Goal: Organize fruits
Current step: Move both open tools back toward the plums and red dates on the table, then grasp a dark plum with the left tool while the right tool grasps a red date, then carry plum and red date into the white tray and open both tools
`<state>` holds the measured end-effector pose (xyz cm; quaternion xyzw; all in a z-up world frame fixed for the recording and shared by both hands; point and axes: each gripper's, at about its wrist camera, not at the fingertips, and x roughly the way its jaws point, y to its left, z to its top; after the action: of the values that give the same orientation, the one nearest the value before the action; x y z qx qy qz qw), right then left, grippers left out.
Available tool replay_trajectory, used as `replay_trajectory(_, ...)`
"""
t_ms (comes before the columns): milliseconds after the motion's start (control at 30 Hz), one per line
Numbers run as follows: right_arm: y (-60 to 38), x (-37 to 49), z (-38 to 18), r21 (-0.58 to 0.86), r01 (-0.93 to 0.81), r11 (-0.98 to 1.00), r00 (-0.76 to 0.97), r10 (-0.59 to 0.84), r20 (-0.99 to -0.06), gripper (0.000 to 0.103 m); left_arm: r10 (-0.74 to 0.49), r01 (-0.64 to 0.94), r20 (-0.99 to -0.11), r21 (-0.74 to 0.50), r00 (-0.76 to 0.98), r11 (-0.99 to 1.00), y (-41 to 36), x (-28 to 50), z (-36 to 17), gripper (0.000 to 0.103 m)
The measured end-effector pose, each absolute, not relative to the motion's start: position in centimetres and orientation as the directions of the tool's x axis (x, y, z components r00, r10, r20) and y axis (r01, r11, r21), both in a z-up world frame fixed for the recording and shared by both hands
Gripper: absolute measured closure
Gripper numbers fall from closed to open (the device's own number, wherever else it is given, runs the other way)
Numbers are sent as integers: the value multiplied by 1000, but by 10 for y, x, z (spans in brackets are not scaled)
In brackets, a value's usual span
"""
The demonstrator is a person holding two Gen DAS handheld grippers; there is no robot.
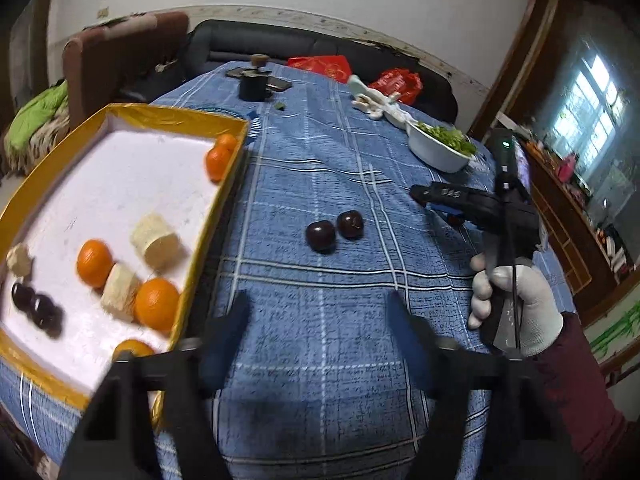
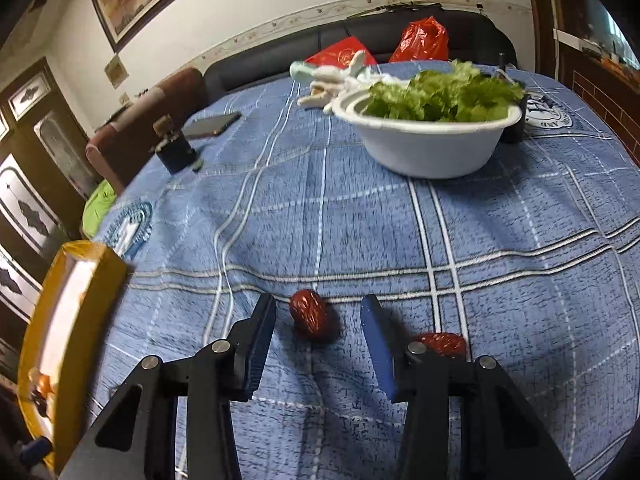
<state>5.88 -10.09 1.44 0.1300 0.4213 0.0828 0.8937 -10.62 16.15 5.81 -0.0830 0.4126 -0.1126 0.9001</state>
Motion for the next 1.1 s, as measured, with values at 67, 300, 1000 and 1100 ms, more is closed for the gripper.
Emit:
replay_trajectory(67,-101,59,14,299,-50,953,631,263,-730,58,-269,156,-734,-220,624,963,153,-98,53,50)
replay_trajectory(300,-95,61,12,295,-112,949,607,300,-736,81,-216,149,-773,-158,597,976,140,-72,37,50)
replay_trajectory(1000,-107,45,32,406,-152,901,618,408,-672,81,-180,164,-789,-101,588,981,128,-8,13,76)
replay_trajectory(1100,-107,45,34,460,-175,870,603,465,-648,81,-192,129,-770,-143,608,981,138,-17,22,76)
